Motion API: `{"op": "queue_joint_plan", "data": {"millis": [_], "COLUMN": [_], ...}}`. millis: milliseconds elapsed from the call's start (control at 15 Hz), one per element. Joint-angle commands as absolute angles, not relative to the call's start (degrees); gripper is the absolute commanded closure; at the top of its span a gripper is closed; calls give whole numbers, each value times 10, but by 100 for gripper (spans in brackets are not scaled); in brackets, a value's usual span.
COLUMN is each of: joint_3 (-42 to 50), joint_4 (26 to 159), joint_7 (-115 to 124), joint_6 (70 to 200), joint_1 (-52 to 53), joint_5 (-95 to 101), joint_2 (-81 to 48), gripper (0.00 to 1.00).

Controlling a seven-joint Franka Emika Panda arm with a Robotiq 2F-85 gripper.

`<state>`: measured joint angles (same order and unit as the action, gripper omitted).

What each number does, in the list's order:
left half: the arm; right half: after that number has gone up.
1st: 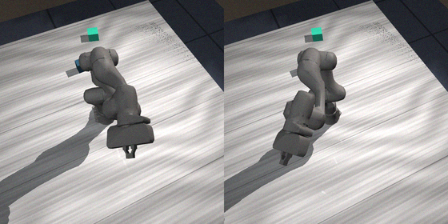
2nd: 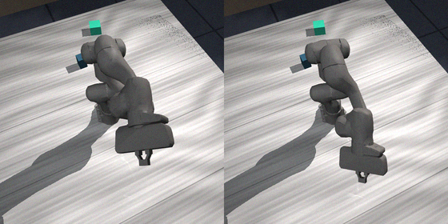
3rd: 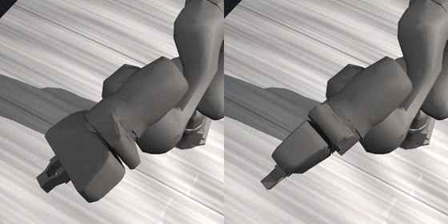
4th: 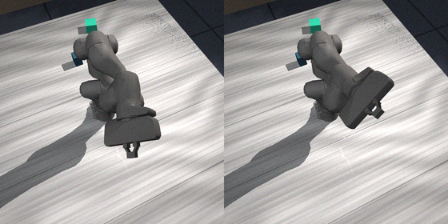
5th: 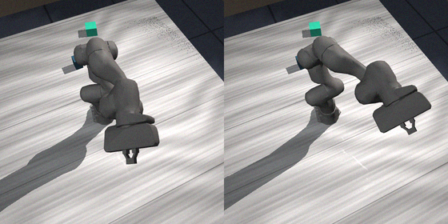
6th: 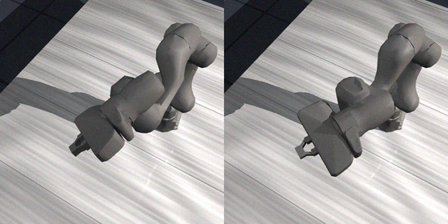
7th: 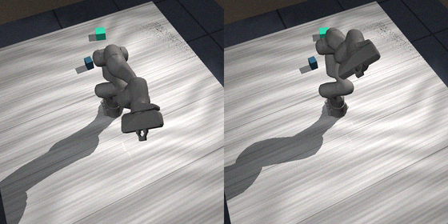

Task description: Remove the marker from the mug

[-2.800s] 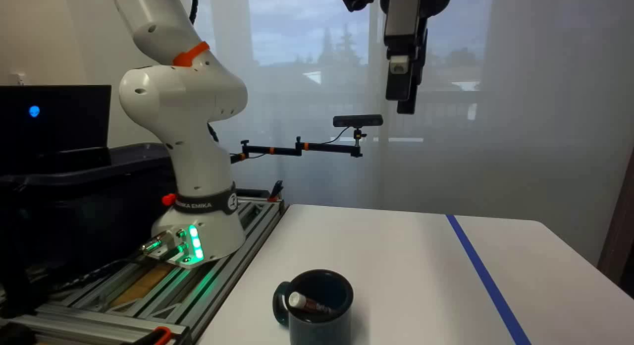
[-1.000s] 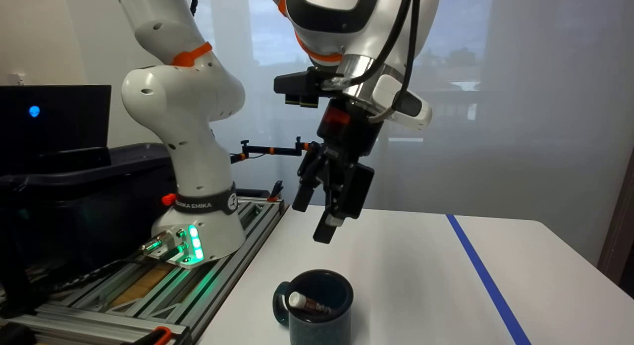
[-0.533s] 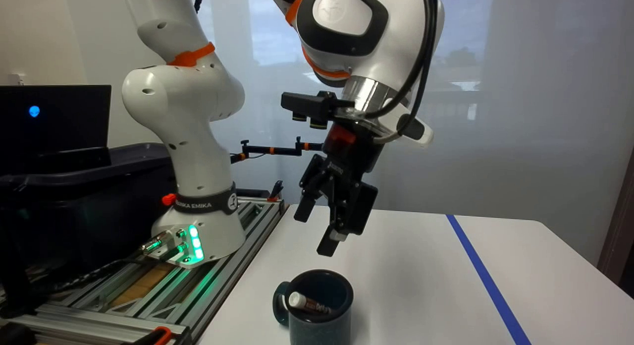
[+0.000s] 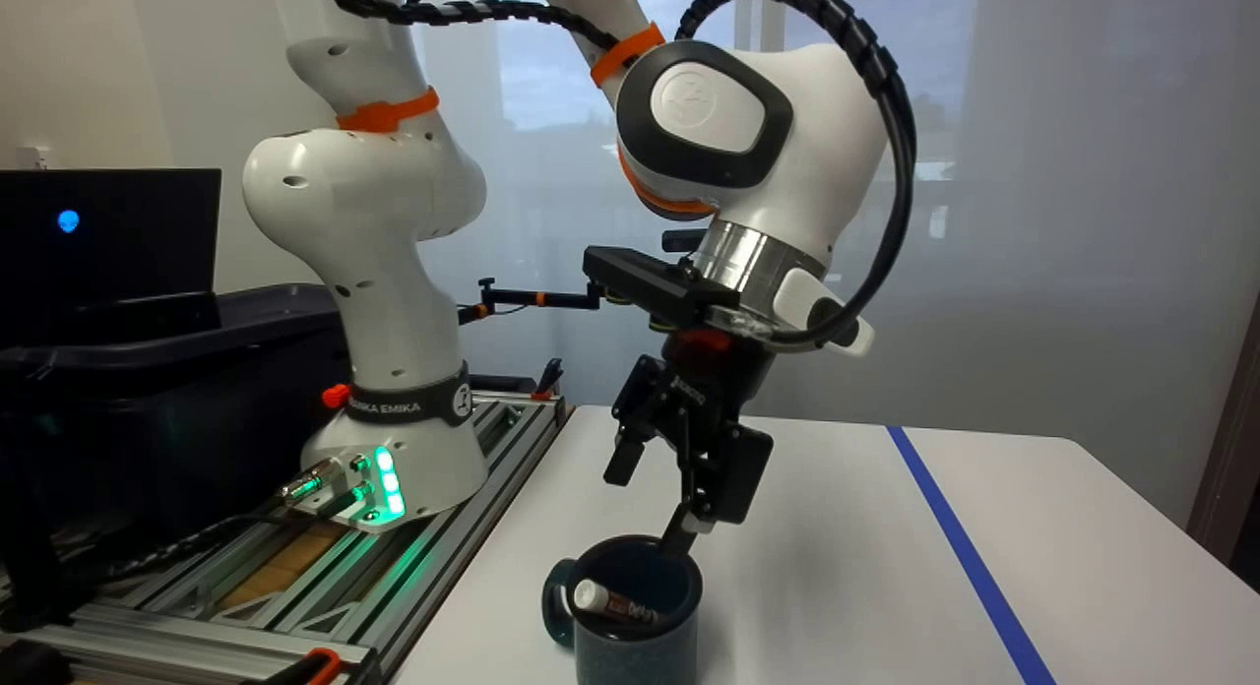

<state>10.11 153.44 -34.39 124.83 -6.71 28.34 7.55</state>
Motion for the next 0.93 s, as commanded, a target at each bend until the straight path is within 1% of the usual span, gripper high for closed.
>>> {"op": "queue_joint_plan", "data": {"millis": [0, 133, 267, 333, 467, 533, 733, 800, 867], "joint_3": [94, 94, 95, 96, 97, 97, 97, 97, 97], "joint_4": [1522, 1518, 1515, 1514, 1510, 1509, 1504, 1503, 1501], "joint_7": [-341, -330, -328, -325, -324, -321, -314, -310, -309], "joint_6": [1263, 1270, 1274, 1276, 1275, 1275, 1275, 1275, 1274], "joint_1": [-70, -73, -77, -78, -81, -82, -84, -85, -85], "joint_5": [296, 304, 309, 312, 316, 320, 330, 334, 337], "joint_2": [42, 26, 12, 6, -8, -14, -32, -38, -44], "gripper": [34, 51, 64, 64, 69, 64, 61, 65, 63]}}
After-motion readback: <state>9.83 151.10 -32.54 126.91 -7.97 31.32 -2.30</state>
